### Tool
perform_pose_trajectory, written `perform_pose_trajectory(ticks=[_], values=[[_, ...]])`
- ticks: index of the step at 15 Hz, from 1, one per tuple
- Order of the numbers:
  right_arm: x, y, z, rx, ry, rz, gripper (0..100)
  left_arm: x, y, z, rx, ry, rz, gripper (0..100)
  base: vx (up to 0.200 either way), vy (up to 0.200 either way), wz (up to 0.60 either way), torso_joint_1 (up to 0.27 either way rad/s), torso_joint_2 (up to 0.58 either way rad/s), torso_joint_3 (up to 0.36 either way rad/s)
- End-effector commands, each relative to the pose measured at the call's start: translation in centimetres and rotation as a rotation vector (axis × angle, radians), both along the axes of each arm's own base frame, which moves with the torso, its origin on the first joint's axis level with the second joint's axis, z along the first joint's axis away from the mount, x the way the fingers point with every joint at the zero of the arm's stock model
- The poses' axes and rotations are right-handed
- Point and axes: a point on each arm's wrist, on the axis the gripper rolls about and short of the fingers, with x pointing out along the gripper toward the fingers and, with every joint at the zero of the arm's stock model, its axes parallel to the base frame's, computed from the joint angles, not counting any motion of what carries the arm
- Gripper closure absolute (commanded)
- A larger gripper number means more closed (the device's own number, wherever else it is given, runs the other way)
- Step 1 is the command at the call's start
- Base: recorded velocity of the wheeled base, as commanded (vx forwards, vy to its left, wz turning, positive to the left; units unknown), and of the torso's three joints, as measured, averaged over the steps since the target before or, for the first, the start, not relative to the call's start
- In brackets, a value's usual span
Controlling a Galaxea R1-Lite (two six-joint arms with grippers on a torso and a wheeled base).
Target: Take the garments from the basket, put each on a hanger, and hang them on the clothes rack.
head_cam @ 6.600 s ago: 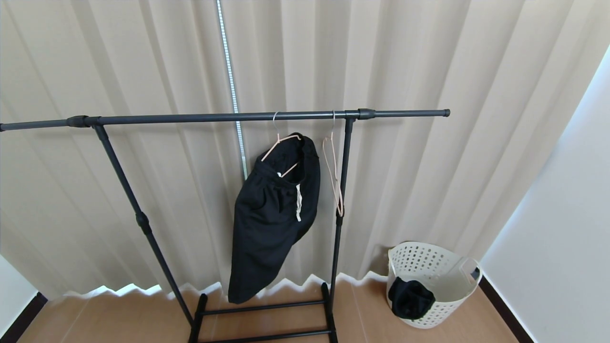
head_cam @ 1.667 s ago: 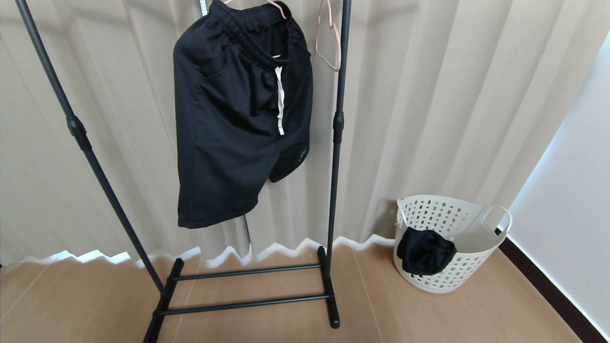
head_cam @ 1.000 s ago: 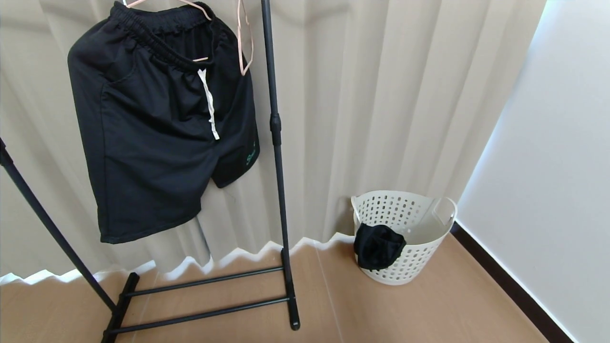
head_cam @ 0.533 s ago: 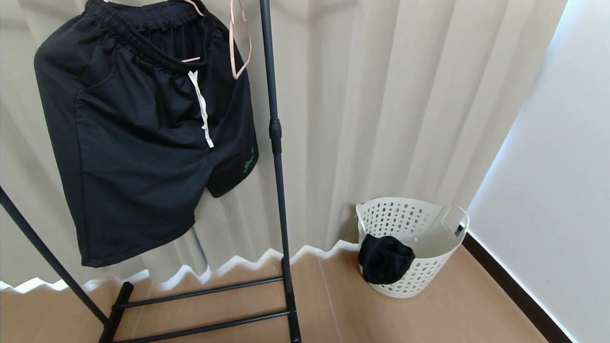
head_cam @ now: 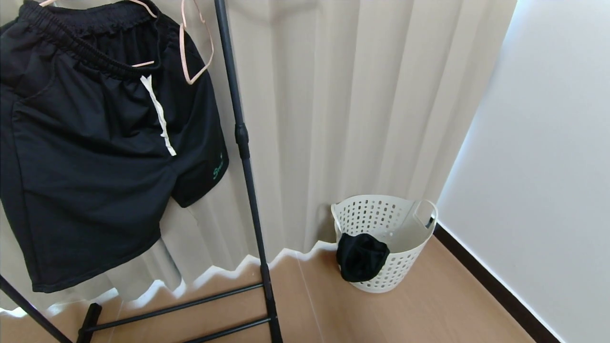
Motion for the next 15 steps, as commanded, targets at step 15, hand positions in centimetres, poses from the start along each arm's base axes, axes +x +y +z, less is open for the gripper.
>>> perform_pose_trajectory(ticks=[15], values=[[0.03,0.00,-0.13,-0.014,0.005,-0.002,0,0.02,0.01,0.00,0.020,0.005,0.008,0,0.080,-0.067,0.00,0.002,0.00,0.001]])
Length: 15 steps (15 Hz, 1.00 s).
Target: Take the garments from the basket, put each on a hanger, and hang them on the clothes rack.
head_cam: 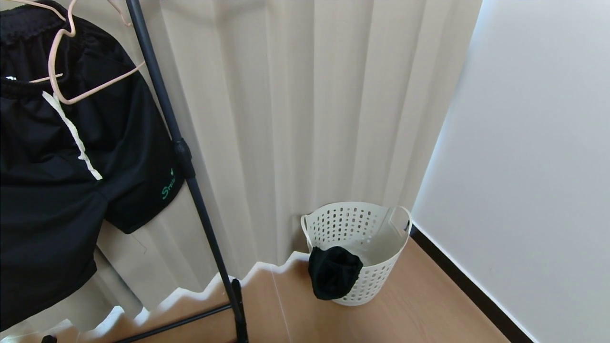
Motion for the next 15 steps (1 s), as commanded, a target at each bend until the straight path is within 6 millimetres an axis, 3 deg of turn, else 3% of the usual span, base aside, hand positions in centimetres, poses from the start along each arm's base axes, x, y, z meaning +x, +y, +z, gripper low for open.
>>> perform_pose_trajectory(ticks=[1,7,15], values=[[0.02,0.00,-0.06,0.001,0.002,0.000,0,0.00,0.00,0.00,0.002,0.000,0.000,0,0.000,0.000,0.00,0.000,0.00,0.000],[0.02,0.00,-0.03,0.007,-0.001,0.002,0,0.00,-0.01,-0.01,0.003,0.002,-0.002,0,0.000,0.000,0.00,0.000,0.00,-0.026],[0.02,0.00,-0.03,0.005,-0.001,0.003,0,0.01,-0.03,-0.06,0.014,0.007,-0.010,0,0.000,0.000,0.00,0.003,0.00,-0.185]])
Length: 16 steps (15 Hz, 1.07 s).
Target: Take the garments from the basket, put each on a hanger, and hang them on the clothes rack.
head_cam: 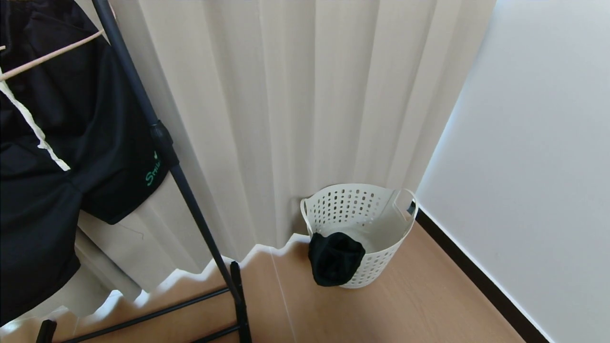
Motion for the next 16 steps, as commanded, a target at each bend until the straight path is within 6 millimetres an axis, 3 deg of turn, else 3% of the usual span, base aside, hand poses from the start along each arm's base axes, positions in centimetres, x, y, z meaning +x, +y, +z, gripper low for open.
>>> perform_pose_trajectory(ticks=[1,16], values=[[0.00,0.00,0.00,0.005,0.000,0.001,0,0.00,0.00,0.00,-0.001,0.000,0.000,0,0.000,0.000,0.00,0.002,0.00,-0.188],[0.00,0.00,0.03,0.002,0.002,0.004,0,0.00,0.00,0.00,-0.002,0.000,0.001,0,0.000,0.000,0.00,0.004,0.00,-0.198]])
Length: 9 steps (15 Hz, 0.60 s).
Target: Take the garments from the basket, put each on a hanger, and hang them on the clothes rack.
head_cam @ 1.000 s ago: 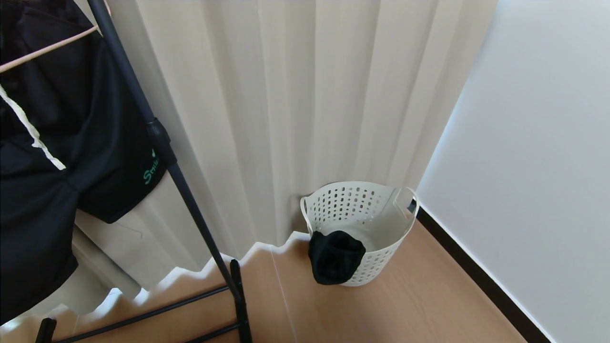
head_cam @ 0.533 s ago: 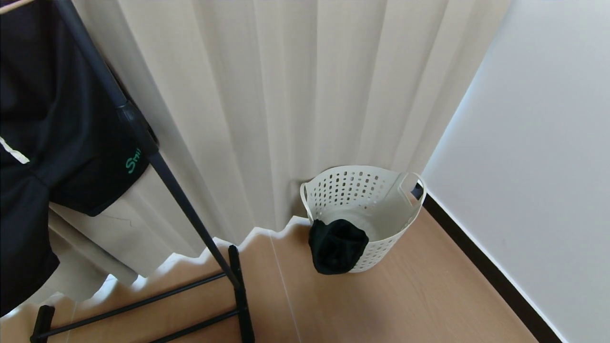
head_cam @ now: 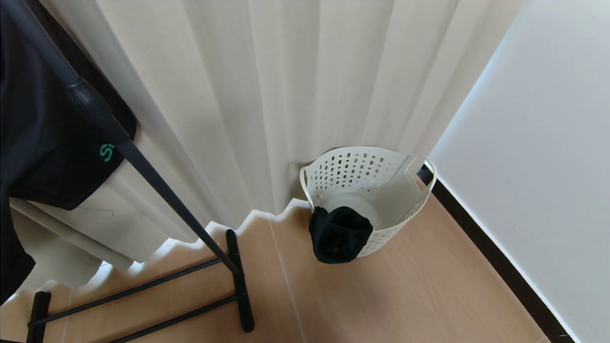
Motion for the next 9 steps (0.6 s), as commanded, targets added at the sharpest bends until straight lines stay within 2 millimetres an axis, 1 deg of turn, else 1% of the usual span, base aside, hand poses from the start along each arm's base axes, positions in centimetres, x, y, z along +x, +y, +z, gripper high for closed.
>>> perform_pose_trajectory(ticks=[1,9], values=[[0.01,0.00,0.01,0.000,0.002,0.000,0,0.00,0.00,0.01,-0.001,0.000,0.000,0,0.000,0.000,0.00,0.007,0.00,-0.198],[0.01,0.00,0.01,-0.003,0.002,0.000,0,0.00,0.00,0.01,0.001,0.000,0.000,0,0.000,0.000,0.00,0.001,0.00,-0.195]])
